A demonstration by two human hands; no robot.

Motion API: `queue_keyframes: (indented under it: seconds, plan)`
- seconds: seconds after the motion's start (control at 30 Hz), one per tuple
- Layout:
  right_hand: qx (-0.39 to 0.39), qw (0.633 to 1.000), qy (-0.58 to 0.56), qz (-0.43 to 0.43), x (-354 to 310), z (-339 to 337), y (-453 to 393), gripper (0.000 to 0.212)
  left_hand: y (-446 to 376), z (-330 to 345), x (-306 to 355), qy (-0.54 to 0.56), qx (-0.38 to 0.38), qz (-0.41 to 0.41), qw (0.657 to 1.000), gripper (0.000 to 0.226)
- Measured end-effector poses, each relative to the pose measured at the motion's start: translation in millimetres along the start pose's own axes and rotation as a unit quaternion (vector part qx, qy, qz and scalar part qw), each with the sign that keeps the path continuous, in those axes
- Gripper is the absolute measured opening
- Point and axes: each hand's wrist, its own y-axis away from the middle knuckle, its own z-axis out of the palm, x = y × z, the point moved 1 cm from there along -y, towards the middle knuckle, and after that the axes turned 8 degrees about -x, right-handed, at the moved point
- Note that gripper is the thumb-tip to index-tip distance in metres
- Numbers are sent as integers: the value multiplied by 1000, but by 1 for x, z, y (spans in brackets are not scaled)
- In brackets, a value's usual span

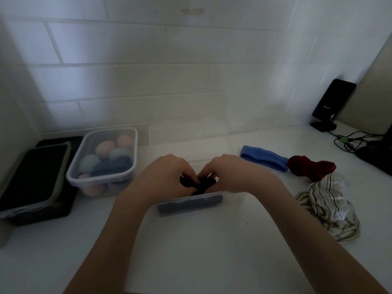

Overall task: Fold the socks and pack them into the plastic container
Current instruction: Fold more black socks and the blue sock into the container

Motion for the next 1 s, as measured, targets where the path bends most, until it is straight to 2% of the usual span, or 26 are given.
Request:
queue_keyframes:
  seconds: [0.13,0.33,0.53,0.63,0.73,0.8,0.87,0.9,1.0]
  plan:
    - [-9,1000,13,3,2,0,0,36,1,1,0,-15,-9,-9,1000,21]
    - [-36,998,-43,-8,6,1,-3,39,0,2,-1,-19,-3,-9,1000,20]
    - [19,991,-128,-25,9,-2,1,44,1,1,-4,8,39,5,999,16]
    - [84,978,-190,-36,15,-13,10,28,1,0,-5,22,65,15,998,14]
    - [220,929,-295,-38,28,-25,15,6,2,-2,-6,48,106,29,993,11]
    - [315,901,-299,-6,45,-27,14,11,3,-3,-7,73,136,29,988,12]
    - [357,906,-222,53,70,-19,7,20,4,-5,-7,97,163,30,981,19]
    - [343,915,-188,95,81,-14,2,27,5,-5,-7,105,173,32,979,23]
    - [205,949,-126,203,106,9,-13,42,5,-7,-8,114,200,31,973,33]
